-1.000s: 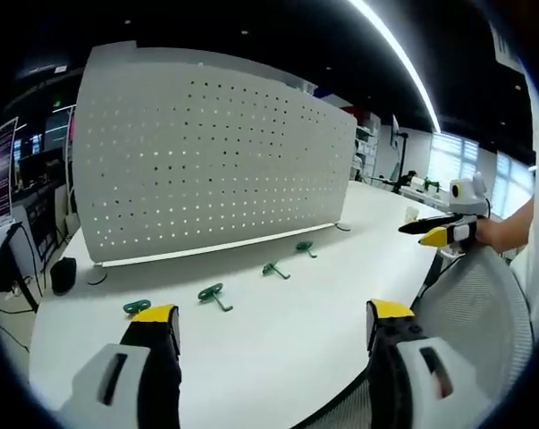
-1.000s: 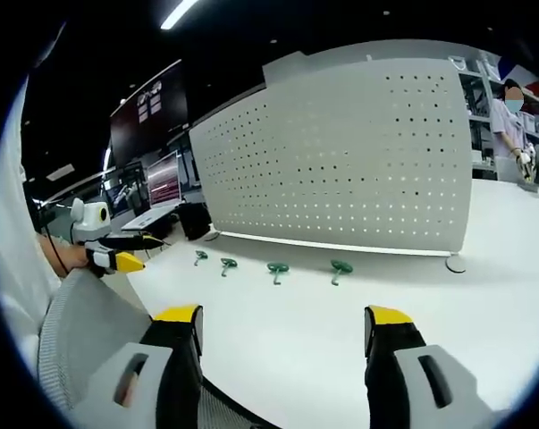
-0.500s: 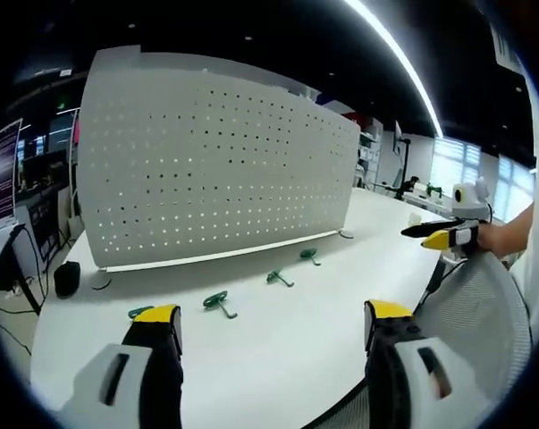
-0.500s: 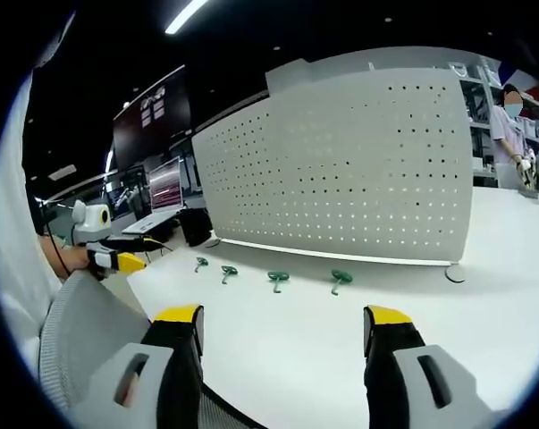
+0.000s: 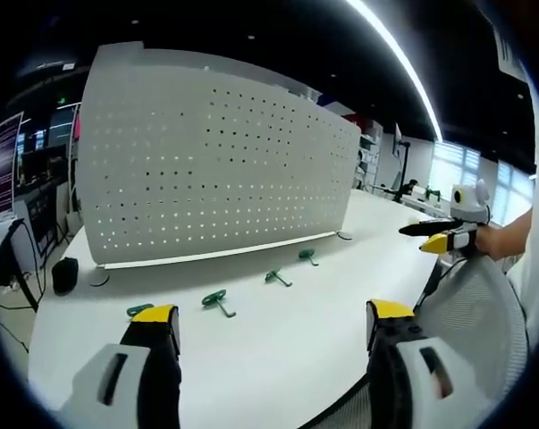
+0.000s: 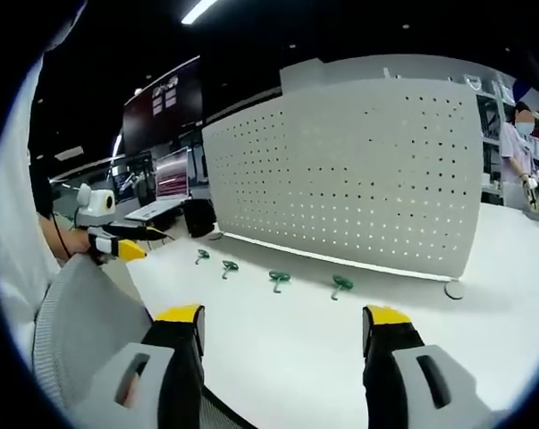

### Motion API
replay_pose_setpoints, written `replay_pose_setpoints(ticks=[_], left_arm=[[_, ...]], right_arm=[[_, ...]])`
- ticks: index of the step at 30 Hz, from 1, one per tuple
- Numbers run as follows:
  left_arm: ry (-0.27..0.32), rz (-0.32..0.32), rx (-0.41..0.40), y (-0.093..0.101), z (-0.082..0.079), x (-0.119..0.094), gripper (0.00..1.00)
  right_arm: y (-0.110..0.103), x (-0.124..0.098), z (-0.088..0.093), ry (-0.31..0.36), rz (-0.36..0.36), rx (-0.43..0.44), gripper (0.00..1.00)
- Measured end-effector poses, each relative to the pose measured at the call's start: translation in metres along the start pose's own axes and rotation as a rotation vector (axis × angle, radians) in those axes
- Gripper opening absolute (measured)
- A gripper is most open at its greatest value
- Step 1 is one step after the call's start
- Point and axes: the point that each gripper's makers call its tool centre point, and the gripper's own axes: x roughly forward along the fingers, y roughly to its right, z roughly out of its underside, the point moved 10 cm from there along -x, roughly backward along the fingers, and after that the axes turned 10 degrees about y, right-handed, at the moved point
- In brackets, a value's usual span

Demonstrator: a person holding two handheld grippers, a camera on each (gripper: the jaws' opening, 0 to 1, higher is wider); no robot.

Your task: Insert the hook assembly into the mounting plate slot until the hook locks in place.

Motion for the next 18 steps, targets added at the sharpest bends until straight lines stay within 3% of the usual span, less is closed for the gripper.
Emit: replay_pose_setpoints(ticks=[18], left_arm=[[-0.024, 0.034, 0.025, -0.0002, 0.0, 0.0003, 0.87]], right_arm=[[-0.0006, 0.0028, 0.0035, -0.048, -0.026, -0.023, 0.71]])
